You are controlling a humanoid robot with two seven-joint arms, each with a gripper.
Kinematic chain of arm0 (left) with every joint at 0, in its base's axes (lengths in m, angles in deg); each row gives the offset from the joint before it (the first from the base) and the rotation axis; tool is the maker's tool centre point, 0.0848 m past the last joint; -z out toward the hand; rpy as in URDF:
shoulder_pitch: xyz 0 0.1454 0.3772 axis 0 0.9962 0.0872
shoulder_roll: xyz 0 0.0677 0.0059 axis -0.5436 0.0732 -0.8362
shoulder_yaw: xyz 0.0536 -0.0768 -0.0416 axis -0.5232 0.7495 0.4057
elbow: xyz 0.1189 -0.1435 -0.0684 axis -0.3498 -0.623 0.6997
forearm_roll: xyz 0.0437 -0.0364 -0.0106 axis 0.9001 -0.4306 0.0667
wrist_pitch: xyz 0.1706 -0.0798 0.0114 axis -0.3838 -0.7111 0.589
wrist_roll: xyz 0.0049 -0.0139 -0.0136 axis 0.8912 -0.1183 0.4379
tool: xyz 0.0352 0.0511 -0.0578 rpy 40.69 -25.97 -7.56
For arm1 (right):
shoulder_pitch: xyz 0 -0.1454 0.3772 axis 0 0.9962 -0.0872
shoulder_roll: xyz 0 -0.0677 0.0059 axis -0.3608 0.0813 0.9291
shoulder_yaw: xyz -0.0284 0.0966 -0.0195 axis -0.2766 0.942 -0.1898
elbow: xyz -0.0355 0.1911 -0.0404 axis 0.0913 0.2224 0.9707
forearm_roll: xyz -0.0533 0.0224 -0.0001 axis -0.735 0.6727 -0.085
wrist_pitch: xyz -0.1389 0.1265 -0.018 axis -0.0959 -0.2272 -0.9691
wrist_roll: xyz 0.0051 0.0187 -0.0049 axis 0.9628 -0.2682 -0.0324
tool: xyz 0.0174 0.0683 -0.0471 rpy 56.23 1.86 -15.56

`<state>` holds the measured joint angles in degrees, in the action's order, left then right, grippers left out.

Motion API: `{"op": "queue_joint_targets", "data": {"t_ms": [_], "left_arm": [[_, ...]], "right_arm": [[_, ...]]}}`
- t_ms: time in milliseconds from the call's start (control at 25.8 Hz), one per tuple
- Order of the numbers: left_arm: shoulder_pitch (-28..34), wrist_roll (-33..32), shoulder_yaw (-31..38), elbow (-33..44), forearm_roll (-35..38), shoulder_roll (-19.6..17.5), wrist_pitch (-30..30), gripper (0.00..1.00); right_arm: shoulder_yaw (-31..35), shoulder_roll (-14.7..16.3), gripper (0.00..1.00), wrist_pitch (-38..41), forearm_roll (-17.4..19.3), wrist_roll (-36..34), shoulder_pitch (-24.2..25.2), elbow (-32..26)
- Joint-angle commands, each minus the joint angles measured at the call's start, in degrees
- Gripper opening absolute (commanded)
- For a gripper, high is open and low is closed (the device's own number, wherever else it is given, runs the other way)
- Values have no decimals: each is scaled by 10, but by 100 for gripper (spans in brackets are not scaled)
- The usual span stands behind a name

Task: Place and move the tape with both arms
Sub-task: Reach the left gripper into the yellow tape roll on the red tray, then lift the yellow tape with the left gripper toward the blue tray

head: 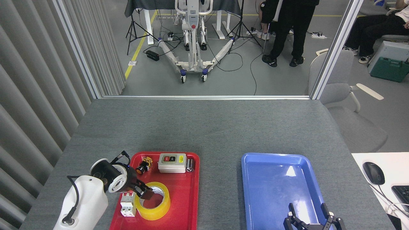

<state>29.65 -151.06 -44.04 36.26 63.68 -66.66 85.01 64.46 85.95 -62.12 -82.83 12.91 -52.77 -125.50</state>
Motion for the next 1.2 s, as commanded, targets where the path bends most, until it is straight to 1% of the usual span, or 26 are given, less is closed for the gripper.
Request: {"op": "queue_joint_targets", "data": {"t_ms": [0, 77, 232, 349, 465, 581, 620, 697, 852, 930, 968, 1046, 1123, 1162], "left_arm": [[-9, -11, 0, -52, 1, 12, 2, 100], [-9, -14, 0, -73, 4, 20, 2, 100], [-16, -10, 0, -88, 6, 33, 3, 99], [-30, -8, 0, -113, 7, 42, 3, 94], [-41, -1, 0, -141, 7, 51, 3, 75], [-42, 0, 2, -150, 4, 64, 5, 33], [-42, 0, 2, -150, 1, 65, 6, 25], [-42, 0, 0, -150, -1, 66, 24, 0], [-50, 14, 10, -155, -3, 72, 112, 0], [-68, 30, 36, -157, -15, 81, 146, 0], [-73, 36, 56, -154, -39, 92, 166, 0], [-81, 44, 103, -151, -132, 105, 219, 0], [-91, 55, 136, -158, -269, 107, 219, 0], [-91, 63, 139, -164, -342, 109, 219, 0]], "right_arm": [[0, -1, 100, 1, 0, 5, 0, 0], [0, -2, 100, 11, 0, 6, 0, 0], [0, -2, 100, 14, 0, 6, -1, 4], [0, -2, 100, 10, 0, 6, -7, 5], [1, -1, 100, 8, 0, 3, -8, 5], [2, 2, 100, 14, 0, 5, -9, 6], [2, 2, 100, 14, 0, 5, -9, 6], [2, 2, 100, 16, 1, 5, -9, 8], [3, 2, 100, 16, 1, 3, -9, 10], [3, 2, 100, 16, 1, 1, -10, 11], [3, 2, 100, 15, 1, 1, -10, 11], [2, 2, 100, 12, 0, 0, -17, 12], [3, 2, 100, 11, 0, 0, -19, 12], [3, 2, 100, 11, 0, 0, -20, 12]]}}
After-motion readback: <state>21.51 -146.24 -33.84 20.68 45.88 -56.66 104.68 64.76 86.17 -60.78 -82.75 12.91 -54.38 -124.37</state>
